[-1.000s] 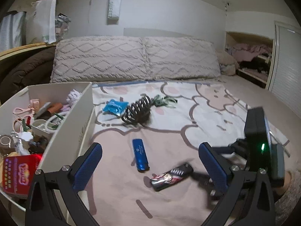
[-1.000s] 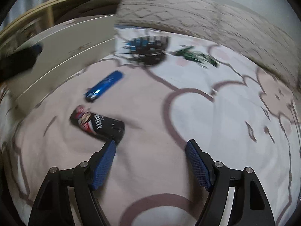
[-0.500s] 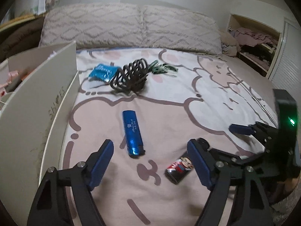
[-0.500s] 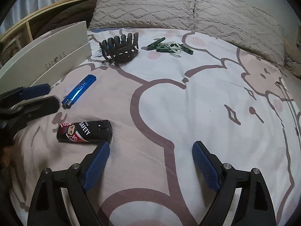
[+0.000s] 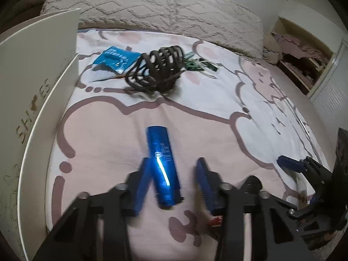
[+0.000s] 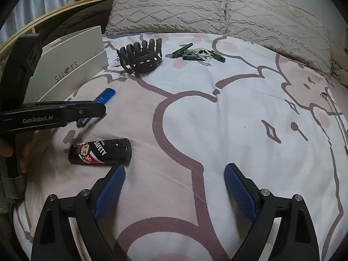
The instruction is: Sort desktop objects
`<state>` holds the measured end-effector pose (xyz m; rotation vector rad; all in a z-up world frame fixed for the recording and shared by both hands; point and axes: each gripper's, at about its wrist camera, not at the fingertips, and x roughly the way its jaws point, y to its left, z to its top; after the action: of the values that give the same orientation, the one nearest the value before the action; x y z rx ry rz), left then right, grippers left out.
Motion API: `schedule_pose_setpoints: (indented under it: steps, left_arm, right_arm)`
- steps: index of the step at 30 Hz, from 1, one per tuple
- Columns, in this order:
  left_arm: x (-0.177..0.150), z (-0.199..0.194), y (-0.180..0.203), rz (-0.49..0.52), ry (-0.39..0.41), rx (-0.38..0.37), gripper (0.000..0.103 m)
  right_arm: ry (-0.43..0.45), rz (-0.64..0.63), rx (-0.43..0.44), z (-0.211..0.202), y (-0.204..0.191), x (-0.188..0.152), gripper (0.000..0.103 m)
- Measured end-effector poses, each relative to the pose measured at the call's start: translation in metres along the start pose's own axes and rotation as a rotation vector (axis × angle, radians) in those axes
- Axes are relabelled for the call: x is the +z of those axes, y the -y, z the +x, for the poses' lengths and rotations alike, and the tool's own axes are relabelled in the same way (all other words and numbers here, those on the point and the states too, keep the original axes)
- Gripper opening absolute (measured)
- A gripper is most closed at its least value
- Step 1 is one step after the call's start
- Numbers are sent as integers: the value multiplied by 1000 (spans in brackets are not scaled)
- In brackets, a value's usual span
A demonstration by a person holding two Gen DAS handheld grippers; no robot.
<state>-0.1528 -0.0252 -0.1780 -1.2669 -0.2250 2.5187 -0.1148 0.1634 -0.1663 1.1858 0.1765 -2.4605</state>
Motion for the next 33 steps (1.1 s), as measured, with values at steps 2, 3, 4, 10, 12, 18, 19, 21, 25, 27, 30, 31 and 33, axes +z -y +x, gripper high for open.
schedule_pose_setpoints:
  steps: [2, 3, 4, 10, 12, 18, 19, 21, 25, 27, 30, 31, 33]
  left_arm:
    - [-2, 1, 7, 41, -4, -2, 26]
    - [-3, 1, 12, 66, -5, -1, 25]
    - [-4, 2, 16, 87, -6, -3, 25]
    - [-21, 2, 58, 300, -20, -21, 22]
    - [-28, 1, 71, 359, -27, -38, 22]
    - [-54, -6, 110, 519, -55, -99, 22]
    - [-58, -8, 114, 525, -69, -114, 22]
    - [-62, -11, 119, 527, -96, -150, 22]
    - [-69, -17, 117, 527, -115, -144, 23]
    - [-70, -20, 113, 515, -124, -140, 32]
    - [-74, -24, 108, 520, -127, -101, 52]
    - [-74, -24, 106, 520, -127, -81, 56]
    - [-73, -24, 103, 515, -126, -55, 61]
  right_arm:
    - [8, 17, 24, -3, 3, 0, 93]
    - [9, 31, 32, -4, 6, 0, 93]
    - [11, 48, 33, -6, 10, -1, 93]
    - [42, 174, 12, -17, 38, -2, 93]
    - [44, 216, 7, -18, 47, -3, 93]
    - [40, 274, 25, -17, 60, -5, 93]
    - [38, 273, 24, -16, 60, -5, 93]
    - [35, 267, 21, -16, 59, -5, 93]
    - [30, 253, 15, -15, 57, -6, 93]
    - [25, 244, 9, -14, 55, -6, 93]
    - [14, 222, -10, -12, 51, -6, 93]
    - [9, 211, -18, -11, 50, -6, 93]
    - [-1, 190, -31, -10, 47, -7, 93]
